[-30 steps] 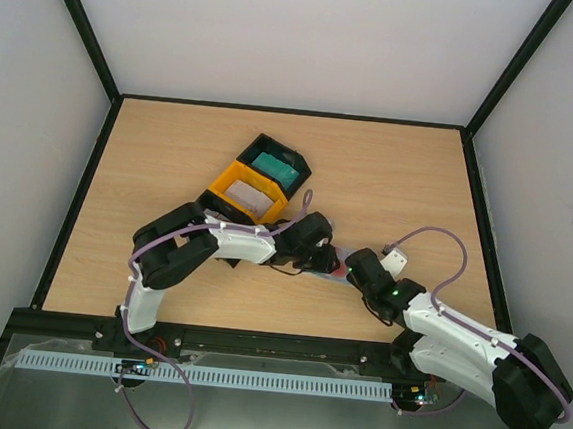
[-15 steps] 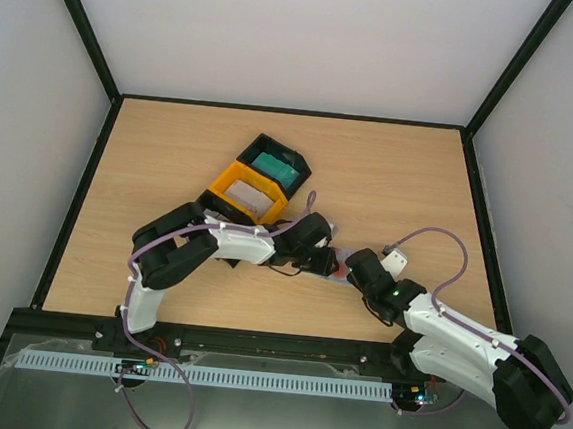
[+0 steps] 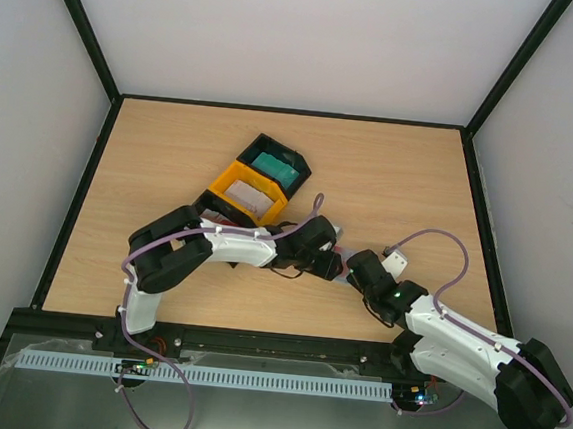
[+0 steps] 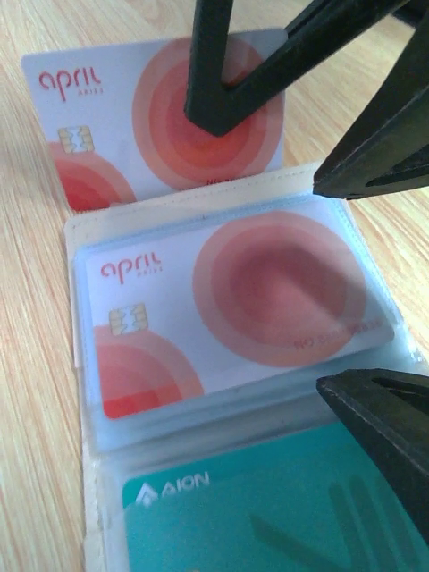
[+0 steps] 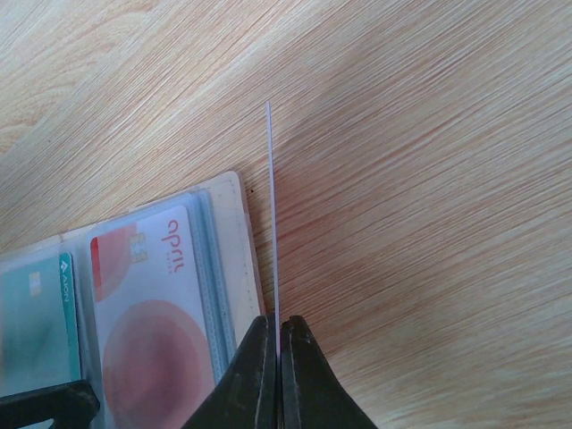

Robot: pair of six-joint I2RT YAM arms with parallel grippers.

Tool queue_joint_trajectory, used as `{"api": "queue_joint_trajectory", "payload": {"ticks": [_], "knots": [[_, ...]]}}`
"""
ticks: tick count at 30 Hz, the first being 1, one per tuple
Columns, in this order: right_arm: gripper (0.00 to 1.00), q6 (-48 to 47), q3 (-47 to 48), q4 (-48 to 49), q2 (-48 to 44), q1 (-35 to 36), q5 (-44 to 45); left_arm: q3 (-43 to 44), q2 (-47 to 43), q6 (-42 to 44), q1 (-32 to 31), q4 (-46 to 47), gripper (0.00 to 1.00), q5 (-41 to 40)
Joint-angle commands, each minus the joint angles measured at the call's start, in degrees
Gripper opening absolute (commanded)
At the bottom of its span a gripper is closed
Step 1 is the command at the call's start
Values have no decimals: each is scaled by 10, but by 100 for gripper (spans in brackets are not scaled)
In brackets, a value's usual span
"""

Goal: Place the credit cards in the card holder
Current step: Insert the credit card into the card holder, then turn over the card slot in the card holder.

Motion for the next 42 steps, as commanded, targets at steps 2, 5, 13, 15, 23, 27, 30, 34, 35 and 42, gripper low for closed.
{"api": "queue_joint_trajectory", "payload": {"ticks": [2, 5, 13, 15, 23, 27, 30, 34, 35, 42], "knots": [[2, 8, 1, -20, -3, 3, 8, 21, -3, -17, 3, -59, 56, -53], [2, 2, 9, -26, 3, 3, 11, 15, -18, -26, 5, -59, 55, -58], [2, -12, 49, -94, -6, 3, 57, 14, -28, -37, 18, -53, 31, -65], [2, -15, 53, -99, -11, 3, 62, 15, -23, -38, 21, -52, 26, -61], [2, -38, 44, -61, -26, 3, 21, 16, 4, -40, 28, -48, 16, -46], [2, -49, 27, -28, -50, 3, -5, 17, 18, -34, 30, -43, 11, -25], [2, -51, 10, -6, -65, 3, -22, 16, 25, -35, 30, -40, 10, -18], [2, -51, -14, 19, -85, 3, -41, 17, 34, -39, 35, -51, 7, -25], [2, -51, -19, 23, -89, 3, -44, 17, 36, -42, 35, -56, 6, -29], [2, -50, -43, 36, -104, 3, -60, 1, 39, -58, 49, -74, 3, -38]]}}
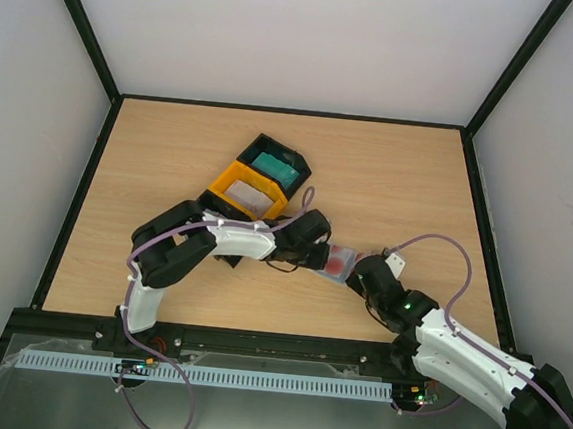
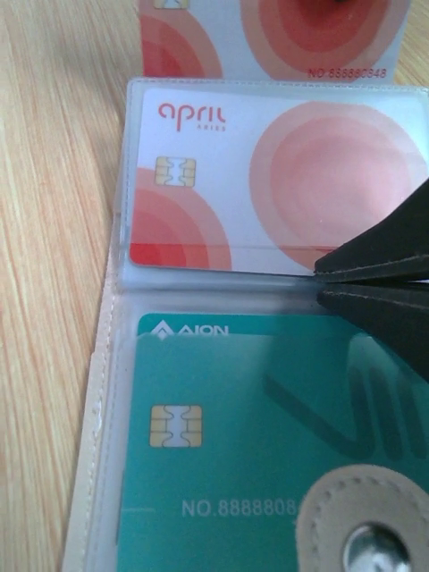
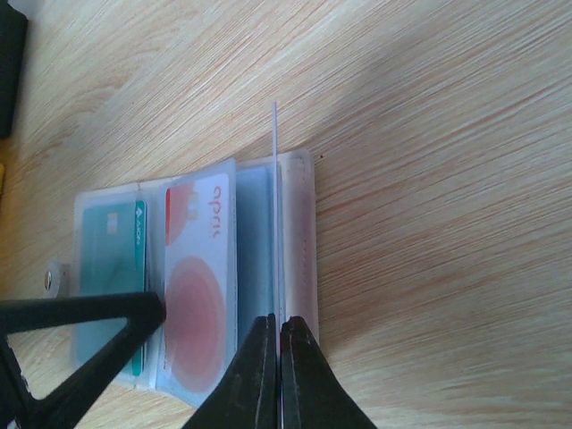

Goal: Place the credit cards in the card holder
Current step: Turn over the card slot in the card holder.

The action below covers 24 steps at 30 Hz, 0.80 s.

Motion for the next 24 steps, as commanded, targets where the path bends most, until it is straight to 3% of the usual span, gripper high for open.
{"api": "queue_joint_trajectory", "payload": {"ticks": [1, 11, 24], "knots": [[2, -4, -17, 29, -12, 3, -13, -10, 21, -9, 14, -37, 3, -11], [2, 5, -34, 56, -46, 3, -21, -14, 30, -9, 16, -38, 2, -6], [2, 11, -49, 122, -5, 3, -34, -22, 27, -12, 20, -27, 2, 5]]}}
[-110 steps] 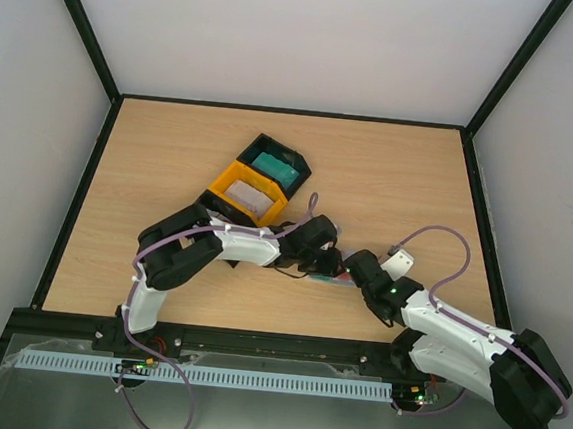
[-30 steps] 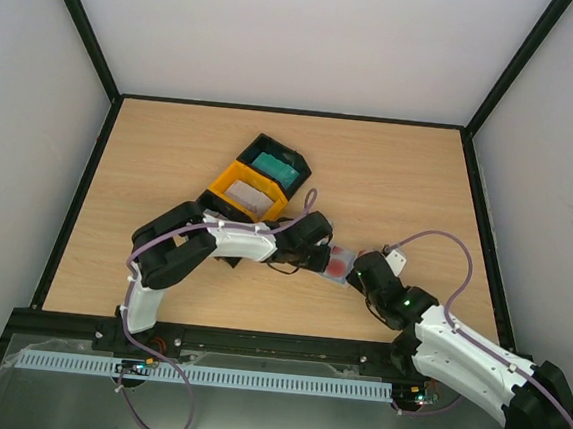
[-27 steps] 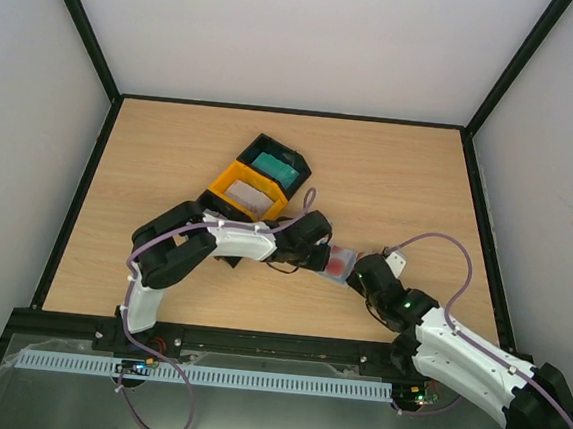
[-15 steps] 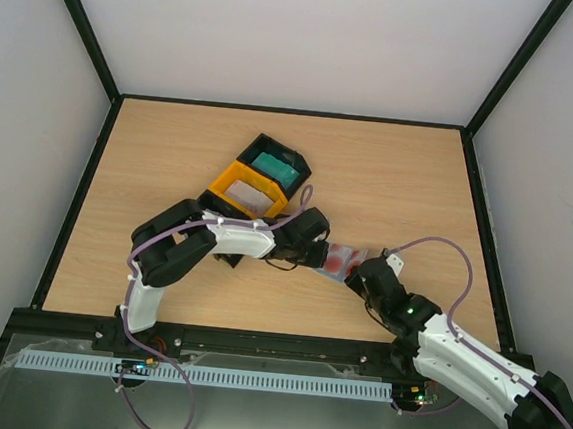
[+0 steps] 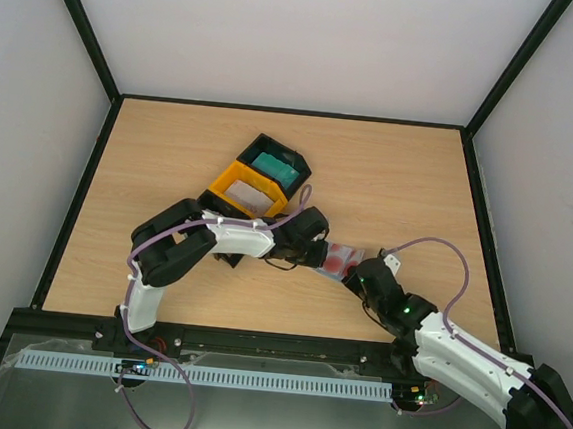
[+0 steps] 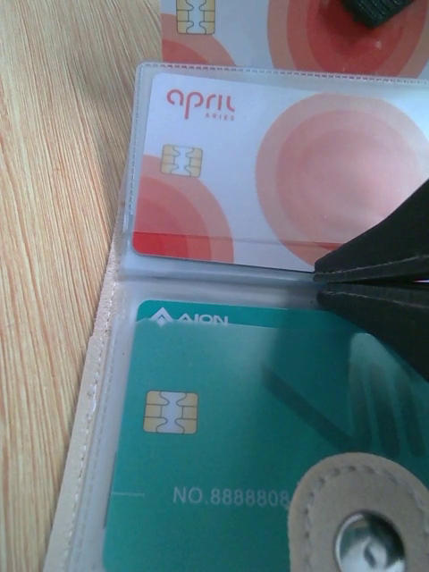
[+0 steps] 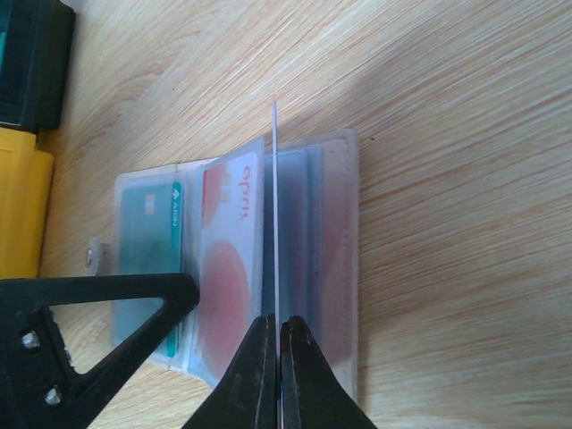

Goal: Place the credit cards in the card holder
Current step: Turn over the card slot in the card holder.

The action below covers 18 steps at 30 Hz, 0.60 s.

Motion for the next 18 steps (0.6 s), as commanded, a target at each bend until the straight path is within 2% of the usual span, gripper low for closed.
{"api": "queue_joint_trajectory", "payload": {"ticks": [1, 7, 18], "knots": [[2, 2, -12, 57, 7, 3, -3, -21, 23, -2, 8, -30, 2, -4], [2, -1, -14, 112, 30, 3, -4, -11, -22, 3, 9, -33, 6, 0], [2, -14, 10, 238, 120, 3, -43, -2, -98, 12, 41, -76, 22, -7]]}}
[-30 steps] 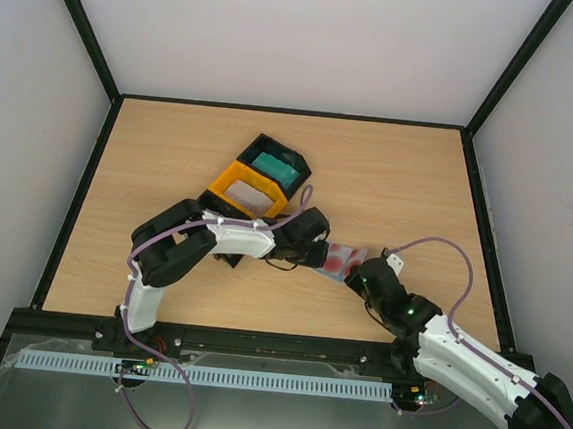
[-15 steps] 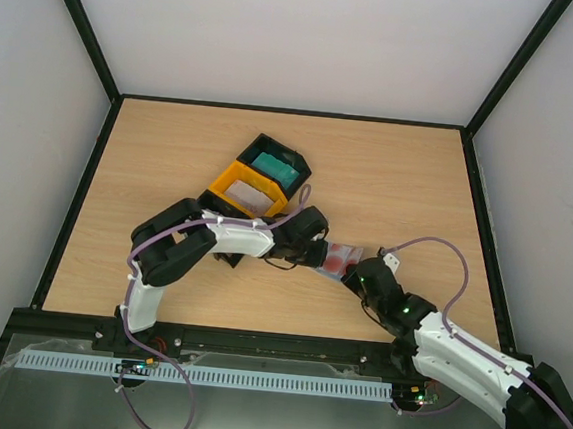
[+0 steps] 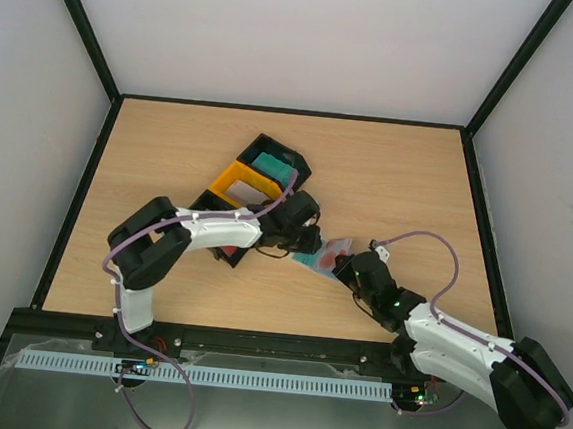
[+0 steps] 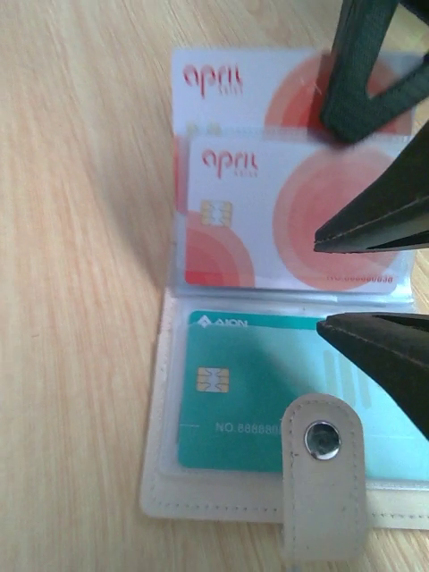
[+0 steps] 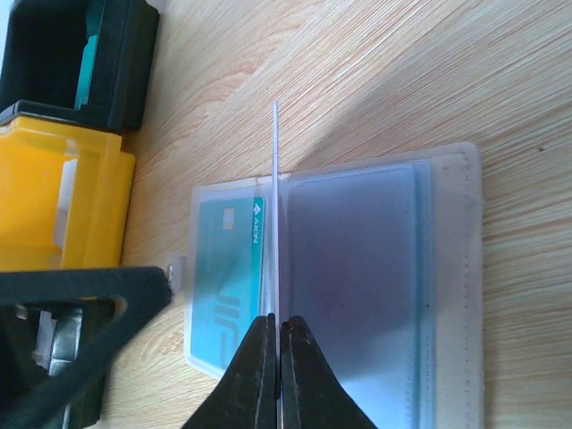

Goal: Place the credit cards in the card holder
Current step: Turn over the card slot in the card holder.

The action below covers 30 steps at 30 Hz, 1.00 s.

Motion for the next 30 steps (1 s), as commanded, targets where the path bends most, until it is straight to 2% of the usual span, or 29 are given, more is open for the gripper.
{"api": "queue_joint_trajectory", "payload": {"ticks": [1, 9, 13, 30], "knots": [[2, -14, 20, 72, 43, 3, -20, -2, -43, 9, 17, -34, 22, -13], [2, -34, 44, 142, 119, 3, -66, -38, -140, 14, 37, -59, 34, -88], [2, -37, 65, 146, 135, 3, -74, -55, -177, 20, 52, -76, 40, -107], [2, -34, 82, 176, 201, 3, -118, -117, -248, 26, 81, -72, 49, -89]]}}
